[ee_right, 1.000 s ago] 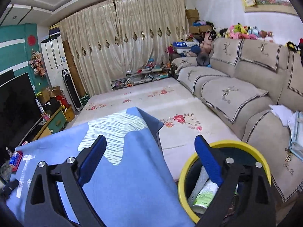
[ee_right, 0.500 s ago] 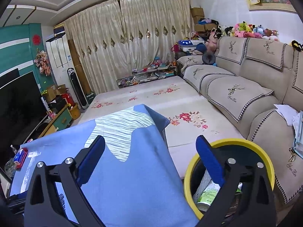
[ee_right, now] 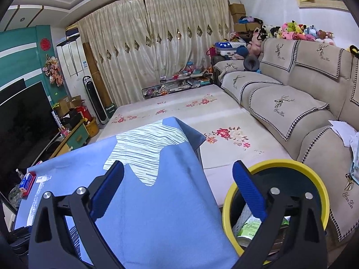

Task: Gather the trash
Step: 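Carry the white tube over the bin and open the left gripper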

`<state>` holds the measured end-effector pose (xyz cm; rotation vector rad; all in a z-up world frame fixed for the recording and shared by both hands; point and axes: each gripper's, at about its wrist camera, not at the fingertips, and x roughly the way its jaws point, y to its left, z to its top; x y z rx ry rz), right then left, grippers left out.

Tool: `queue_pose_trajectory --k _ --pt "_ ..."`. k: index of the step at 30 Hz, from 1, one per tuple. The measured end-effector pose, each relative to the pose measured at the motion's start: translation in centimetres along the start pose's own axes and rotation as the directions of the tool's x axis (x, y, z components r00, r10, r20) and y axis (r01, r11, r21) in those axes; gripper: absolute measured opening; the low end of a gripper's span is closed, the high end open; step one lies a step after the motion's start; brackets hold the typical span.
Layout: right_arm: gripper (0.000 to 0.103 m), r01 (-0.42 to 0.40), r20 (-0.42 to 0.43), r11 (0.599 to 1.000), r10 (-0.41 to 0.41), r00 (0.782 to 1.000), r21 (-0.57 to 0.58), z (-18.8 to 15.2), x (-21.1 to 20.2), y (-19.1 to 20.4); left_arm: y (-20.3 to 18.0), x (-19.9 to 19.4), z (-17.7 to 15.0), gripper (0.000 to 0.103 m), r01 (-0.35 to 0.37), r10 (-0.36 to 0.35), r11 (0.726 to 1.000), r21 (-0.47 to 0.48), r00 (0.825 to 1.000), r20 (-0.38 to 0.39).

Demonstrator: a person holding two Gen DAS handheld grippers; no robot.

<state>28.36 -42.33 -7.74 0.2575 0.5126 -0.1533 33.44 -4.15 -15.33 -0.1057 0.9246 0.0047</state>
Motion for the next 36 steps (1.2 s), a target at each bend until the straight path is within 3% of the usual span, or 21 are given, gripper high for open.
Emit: queue_pose_trajectory --k 2,10,16,19,28,36 --pt "0.092 0.0 0.002 1.0 0.0 1.0 0.003 0.1 0.0 -0.1 -0.1 -0.6 0.1 0.022 0.01 -0.01 1.0 0.014 1.0 0.01" --pt "0.092 0.029 0.047 0.999 -0.031 0.998 0.044 0.5 -1.2 -1.5 -3.6 -6.0 -0.4 0.022 0.084 -0.098 0.986 0.146 0.99 0.098" --pt "0.092 0.137 0.101 0.989 -0.143 0.985 0.062 1.4 -3.1 -3.4 -8.5 -8.6 -1.2 0.022 0.188 -0.216 0.948 0.256 0.973 0.083" --pt "0.095 0.202 0.134 0.976 -0.212 0.968 0.087 1.8 -5.1 -5.5 -11.5 -9.4 -1.5 0.022 0.251 -0.283 0.917 0.31 0.957 0.061" --pt "0.096 0.227 0.097 0.958 -0.246 0.964 0.176 1.6 -9.0 -13.8 -22.0 -9.3 -1.3 0.022 0.425 -0.436 0.802 0.42 0.897 -0.075" --pt "0.096 0.27 0.094 0.928 -0.302 0.949 0.258 -0.2 -11.5 -19.6 -32.2 -6.3 -1.7 0.022 0.515 -0.464 0.705 0.487 0.855 -0.232"
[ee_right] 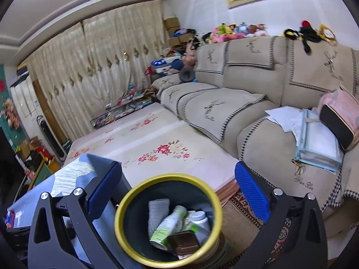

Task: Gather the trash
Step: 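Carry the white tube over the bin and open the left gripper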

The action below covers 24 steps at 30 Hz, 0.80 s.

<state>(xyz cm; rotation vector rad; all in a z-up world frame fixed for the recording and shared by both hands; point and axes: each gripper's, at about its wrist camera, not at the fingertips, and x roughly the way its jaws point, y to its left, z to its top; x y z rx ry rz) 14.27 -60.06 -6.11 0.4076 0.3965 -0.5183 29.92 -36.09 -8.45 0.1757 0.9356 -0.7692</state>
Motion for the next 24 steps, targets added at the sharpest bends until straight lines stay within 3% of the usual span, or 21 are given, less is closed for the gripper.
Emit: queue_pose_trajectory --k 10,16,18,19,20,24 --pt "0.096 0.068 0.039 0.998 -0.068 0.997 0.003 0.8 -1.1 -3.0 -6.3 10.3 4.1 0.022 -0.003 0.012 0.997 0.082 0.994 -0.106" --pt "0.096 0.089 0.043 0.996 -0.089 0.995 0.011 1.0 -1.4 -3.6 -6.3 15.2 4.4 0.025 -0.009 0.018 0.999 0.049 0.982 -0.187" --pt "0.096 0.091 0.045 0.996 -0.091 0.995 0.012 1.0 -1.6 -3.6 -6.0 16.7 4.3 0.044 -0.02 0.028 0.999 0.037 0.976 -0.216" --pt "0.096 0.09 0.047 0.996 -0.091 0.995 0.009 1.0 -1.7 -3.4 -5.7 17.1 4.3 0.064 -0.028 0.033 0.999 0.029 0.974 -0.225" --pt "0.096 0.089 0.048 0.996 -0.089 0.995 0.005 1.0 -1.8 -3.2 -5.4 17.5 4.2 0.074 -0.043 0.045 0.999 0.014 0.973 -0.225" --pt "0.096 0.08 0.057 0.996 -0.079 0.995 -0.026 0.9 -2.6 -2.3 -4.0 16.7 3.6 0.078 -0.058 0.051 0.998 -0.024 0.972 -0.228"
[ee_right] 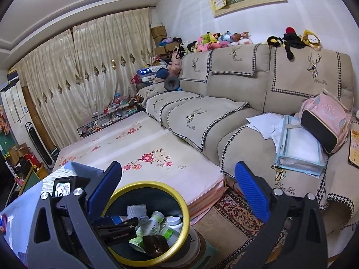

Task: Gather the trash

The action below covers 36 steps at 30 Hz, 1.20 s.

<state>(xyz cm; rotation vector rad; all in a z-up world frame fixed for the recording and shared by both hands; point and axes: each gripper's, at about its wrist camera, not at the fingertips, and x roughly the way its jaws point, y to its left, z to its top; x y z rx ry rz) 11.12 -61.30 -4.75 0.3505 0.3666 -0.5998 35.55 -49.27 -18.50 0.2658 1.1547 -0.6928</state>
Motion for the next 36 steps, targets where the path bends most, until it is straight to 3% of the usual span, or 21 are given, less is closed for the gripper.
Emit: queue_pose_trajectory --k 3,5,7,8,10,14,17,20,22,26,32,36 --pt "0.096 -0.024 -0.01 0.998 0.024 1.0 -0.058 -0.9 -0.9 0.8 1.7 -3.8 -2.2 0.086 -0.028 0.028 1.0 0.005 0.998 0.064" --pt "0.096 -0.047 -0.041 0.995 0.043 0.998 -0.09 -1.8 -1.2 1.1 2.5 -7.4 -4.5 0.095 -0.082 0.076 0.996 0.036 0.986 0.151" --pt "0.096 -0.071 -0.071 0.991 0.063 0.995 -0.11 -2.7 -1.6 1.5 3.7 -10.9 -6.9 0.098 -0.148 0.137 0.988 0.032 0.963 0.234" --pt "0.096 -0.076 -0.079 0.99 0.067 0.995 -0.117 -3.0 -1.9 1.9 4.9 -13.3 -8.9 0.098 -0.191 0.179 0.982 0.01 0.939 0.293" --pt "0.096 -0.097 -0.085 0.986 0.086 0.993 -0.134 -3.4 -2.7 2.6 6.6 -16.3 -11.5 0.098 -0.237 0.234 0.971 -0.034 0.908 0.348" --pt "0.096 -0.167 -0.072 0.969 0.156 0.985 -0.184 -3.9 -5.3 5.1 11.6 -23.9 -18.6 0.098 -0.309 0.374 0.927 -0.213 0.816 0.441" --pt "0.096 -0.218 -0.06 0.949 0.21 0.976 -0.226 -4.4 -7.7 7.1 14.6 -28.7 -23.9 0.098 -0.351 0.487 0.868 -0.352 0.741 0.462" --pt "0.096 -0.256 -0.054 0.927 0.251 0.967 -0.274 -4.8 -10.1 8.9 17.0 -32.4 -28.3 0.098 -0.367 0.565 0.811 -0.456 0.695 0.444" --pt "0.096 -0.285 -0.051 0.913 0.283 0.958 -0.292 -5.0 -11.8 9.6 18.2 -34.4 -31.1 0.098 -0.363 0.598 0.778 -0.512 0.678 0.428" --pt "0.096 -0.322 -0.046 0.889 0.325 0.945 -0.326 -5.1 -14.6 10.5 18.9 -37.6 -35.5 0.098 -0.362 0.641 0.738 -0.569 0.638 0.427" --pt "0.096 -0.346 -0.037 0.873 0.355 0.934 -0.344 -5.0 -17.6 10.4 16.0 -40.5 -39.2 0.098 -0.363 0.657 0.737 -0.57 0.584 0.477" --pt "0.096 -0.361 -0.042 0.866 0.37 0.928 -0.346 -5.1 -18.3 10.3 14.5 -41.4 -40.8 0.098 -0.346 0.659 0.734 -0.584 0.568 0.493"
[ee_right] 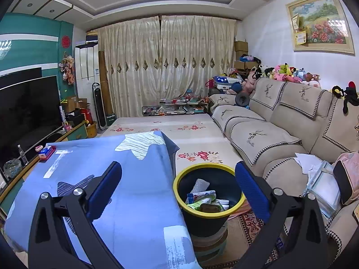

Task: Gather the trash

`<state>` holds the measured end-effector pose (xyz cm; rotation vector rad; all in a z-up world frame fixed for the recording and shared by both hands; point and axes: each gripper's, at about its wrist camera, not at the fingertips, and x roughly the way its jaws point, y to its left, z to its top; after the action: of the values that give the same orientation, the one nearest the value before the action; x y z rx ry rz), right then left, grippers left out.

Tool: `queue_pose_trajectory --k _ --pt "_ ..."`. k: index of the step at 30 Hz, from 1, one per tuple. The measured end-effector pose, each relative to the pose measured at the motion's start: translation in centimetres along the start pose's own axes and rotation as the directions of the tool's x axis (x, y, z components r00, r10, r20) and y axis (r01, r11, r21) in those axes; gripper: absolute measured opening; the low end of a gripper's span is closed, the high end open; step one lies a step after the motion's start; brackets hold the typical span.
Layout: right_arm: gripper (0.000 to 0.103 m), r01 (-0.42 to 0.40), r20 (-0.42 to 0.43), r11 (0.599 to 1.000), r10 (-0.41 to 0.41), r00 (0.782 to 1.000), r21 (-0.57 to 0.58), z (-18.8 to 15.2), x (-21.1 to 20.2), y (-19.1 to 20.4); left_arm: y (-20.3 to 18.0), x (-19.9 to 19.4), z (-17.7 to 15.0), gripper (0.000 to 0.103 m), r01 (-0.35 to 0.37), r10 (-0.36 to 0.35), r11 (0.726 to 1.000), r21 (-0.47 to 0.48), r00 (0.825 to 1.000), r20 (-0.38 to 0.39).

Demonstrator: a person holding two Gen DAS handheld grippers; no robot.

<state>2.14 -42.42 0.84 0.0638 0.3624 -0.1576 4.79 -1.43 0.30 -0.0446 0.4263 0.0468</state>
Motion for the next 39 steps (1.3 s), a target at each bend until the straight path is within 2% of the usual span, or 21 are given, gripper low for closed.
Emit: queue_pose_trajectory --k 7,39 --pt "0.096 -0.017 -0.007 1.0 0.017 1.0 0.002 0.0 -0.1 0.2 -0.7 -1.7 0.7 0.098 0.014 -0.015 1.0 0.013 1.0 0.027" --pt "0.096 -0.034 -0.038 0.999 0.034 0.999 0.005 -0.8 1.8 -0.3 -2.9 1.2 1.1 0.098 0.042 -0.042 0.998 0.048 0.999 -0.009"
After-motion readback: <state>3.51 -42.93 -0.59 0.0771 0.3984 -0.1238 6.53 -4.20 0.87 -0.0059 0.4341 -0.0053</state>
